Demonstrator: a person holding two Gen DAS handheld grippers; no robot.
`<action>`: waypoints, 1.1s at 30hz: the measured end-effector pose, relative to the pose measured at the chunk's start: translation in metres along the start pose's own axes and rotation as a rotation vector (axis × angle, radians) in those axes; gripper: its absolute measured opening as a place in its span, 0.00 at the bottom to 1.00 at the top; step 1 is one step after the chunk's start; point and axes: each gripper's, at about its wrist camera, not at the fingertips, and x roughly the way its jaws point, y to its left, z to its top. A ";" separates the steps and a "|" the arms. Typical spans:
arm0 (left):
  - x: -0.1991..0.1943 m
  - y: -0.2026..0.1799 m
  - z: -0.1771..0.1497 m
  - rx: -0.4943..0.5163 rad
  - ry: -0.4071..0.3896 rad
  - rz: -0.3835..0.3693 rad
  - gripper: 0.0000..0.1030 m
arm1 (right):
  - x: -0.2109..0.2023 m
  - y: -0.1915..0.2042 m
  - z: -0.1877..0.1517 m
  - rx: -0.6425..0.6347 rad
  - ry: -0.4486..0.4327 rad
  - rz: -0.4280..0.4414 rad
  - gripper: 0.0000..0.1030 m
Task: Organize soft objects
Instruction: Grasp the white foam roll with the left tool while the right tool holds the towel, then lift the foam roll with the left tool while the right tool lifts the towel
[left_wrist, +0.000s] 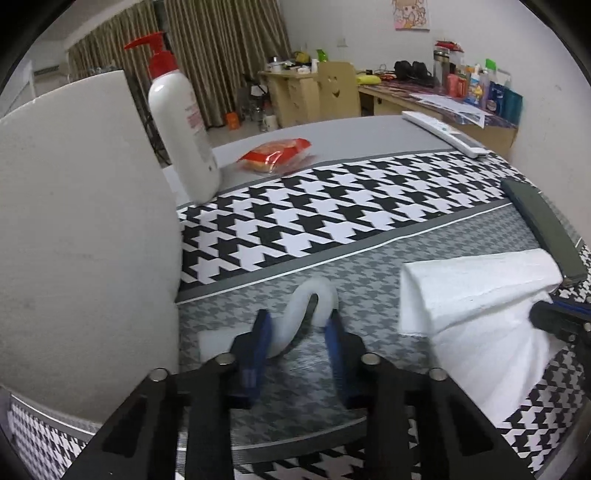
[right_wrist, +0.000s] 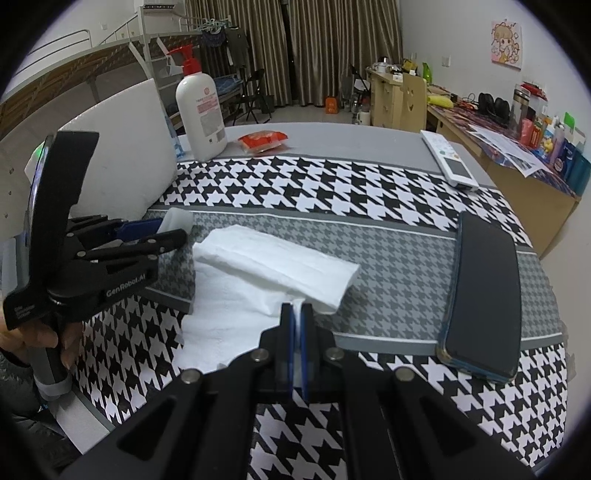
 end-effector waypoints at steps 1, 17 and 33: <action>-0.001 0.001 -0.001 0.001 -0.002 -0.001 0.24 | -0.001 0.000 0.000 0.000 -0.004 0.000 0.05; -0.034 0.009 -0.005 -0.011 -0.074 -0.068 0.11 | -0.014 0.007 0.004 -0.008 -0.053 0.003 0.05; -0.087 0.022 -0.007 -0.001 -0.197 -0.105 0.11 | -0.038 0.021 0.013 -0.017 -0.128 0.001 0.05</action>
